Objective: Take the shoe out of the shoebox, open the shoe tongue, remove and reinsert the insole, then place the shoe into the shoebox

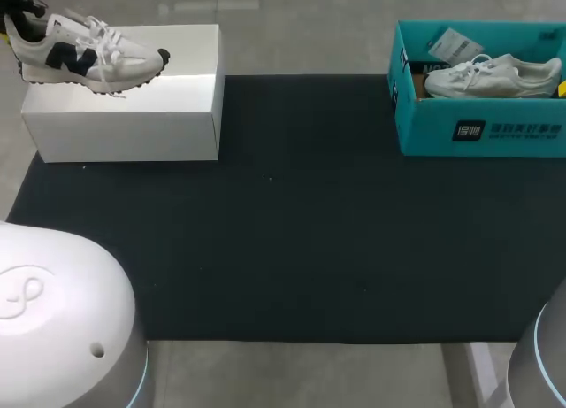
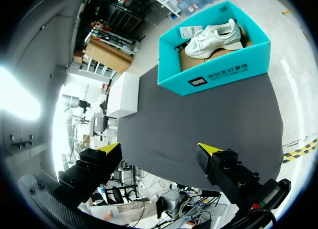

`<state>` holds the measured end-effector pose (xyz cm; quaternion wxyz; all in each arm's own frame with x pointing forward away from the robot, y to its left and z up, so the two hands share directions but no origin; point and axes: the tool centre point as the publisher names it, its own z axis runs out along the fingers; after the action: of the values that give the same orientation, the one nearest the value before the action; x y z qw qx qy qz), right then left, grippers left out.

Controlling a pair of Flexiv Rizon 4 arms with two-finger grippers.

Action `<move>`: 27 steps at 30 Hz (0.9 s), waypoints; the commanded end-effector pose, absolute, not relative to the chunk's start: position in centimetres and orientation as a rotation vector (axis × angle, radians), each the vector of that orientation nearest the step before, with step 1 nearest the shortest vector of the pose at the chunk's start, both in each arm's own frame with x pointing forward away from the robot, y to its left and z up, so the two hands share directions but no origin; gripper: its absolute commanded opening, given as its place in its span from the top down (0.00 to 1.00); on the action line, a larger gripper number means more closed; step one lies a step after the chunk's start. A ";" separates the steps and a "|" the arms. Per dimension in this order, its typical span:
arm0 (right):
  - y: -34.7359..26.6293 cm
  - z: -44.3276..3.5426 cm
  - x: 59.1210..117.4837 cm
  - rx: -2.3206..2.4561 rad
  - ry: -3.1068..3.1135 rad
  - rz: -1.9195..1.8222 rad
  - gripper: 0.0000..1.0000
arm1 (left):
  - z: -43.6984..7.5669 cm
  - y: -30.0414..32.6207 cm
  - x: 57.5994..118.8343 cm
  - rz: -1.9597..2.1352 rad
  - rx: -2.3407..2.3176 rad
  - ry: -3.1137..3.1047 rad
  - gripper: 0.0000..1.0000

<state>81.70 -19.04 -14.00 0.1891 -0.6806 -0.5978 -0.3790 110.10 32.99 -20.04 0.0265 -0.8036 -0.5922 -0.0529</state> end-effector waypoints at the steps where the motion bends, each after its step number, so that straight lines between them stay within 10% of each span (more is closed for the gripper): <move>1: -19.0 -14.0 81.7 -1.916 -1.681 -1.065 0.00 | -21.2 32.8 112.6 -0.154 -2.457 -1.855 1.00; 27: -19.0 -14.0 81.7 -1.916 -1.681 -1.065 0.00 | -31.5 31.4 113.4 -0.177 -2.409 -1.982 1.00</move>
<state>81.70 -19.04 -14.00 0.1891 -0.6806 -0.5978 -0.3790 113.84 31.64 -30.58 0.0178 -0.7696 -0.6364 -0.0475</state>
